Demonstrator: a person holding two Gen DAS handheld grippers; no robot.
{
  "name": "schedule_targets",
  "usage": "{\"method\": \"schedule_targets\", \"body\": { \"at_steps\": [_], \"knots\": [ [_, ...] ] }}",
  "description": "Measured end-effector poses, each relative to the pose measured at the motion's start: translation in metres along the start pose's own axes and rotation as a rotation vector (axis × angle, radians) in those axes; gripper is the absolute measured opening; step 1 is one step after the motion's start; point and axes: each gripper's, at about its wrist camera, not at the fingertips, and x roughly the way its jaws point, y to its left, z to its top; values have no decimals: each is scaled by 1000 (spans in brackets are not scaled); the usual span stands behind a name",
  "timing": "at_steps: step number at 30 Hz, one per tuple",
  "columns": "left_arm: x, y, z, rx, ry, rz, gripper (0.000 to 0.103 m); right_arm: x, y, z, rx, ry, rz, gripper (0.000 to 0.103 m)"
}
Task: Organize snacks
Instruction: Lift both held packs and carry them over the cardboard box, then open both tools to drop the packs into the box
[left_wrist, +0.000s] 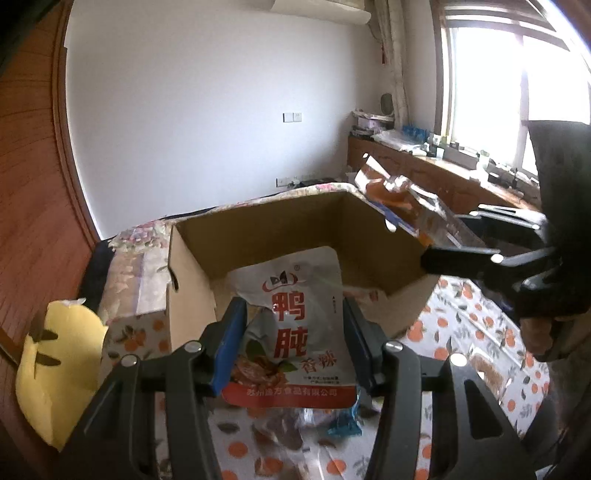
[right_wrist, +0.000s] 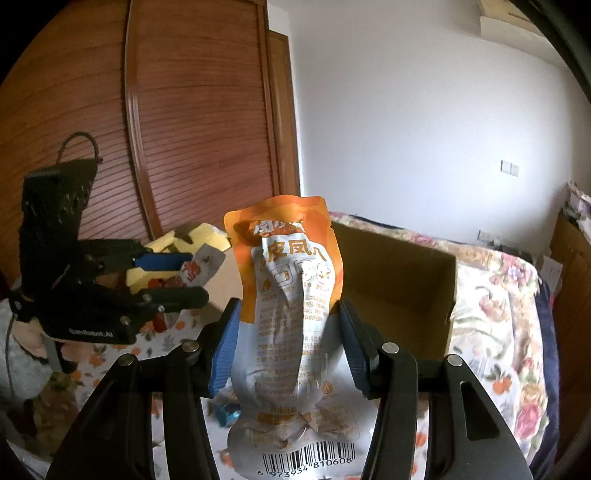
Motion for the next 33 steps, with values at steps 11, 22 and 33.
{"method": "schedule_targets", "body": {
  "at_steps": [11, 22, 33],
  "knots": [
    [43, 27, 26, 9, -5, 34, 52, 39, -25, 20, -20, -2, -25, 53],
    [80, 35, 23, -9, 32, 21, 53, 72, -37, 14, -25, 50, -79, 53],
    [96, 34, 17, -26, 81, 16, 54, 89, -37, 13, -14, 100, -114, 54]
  ]
}}
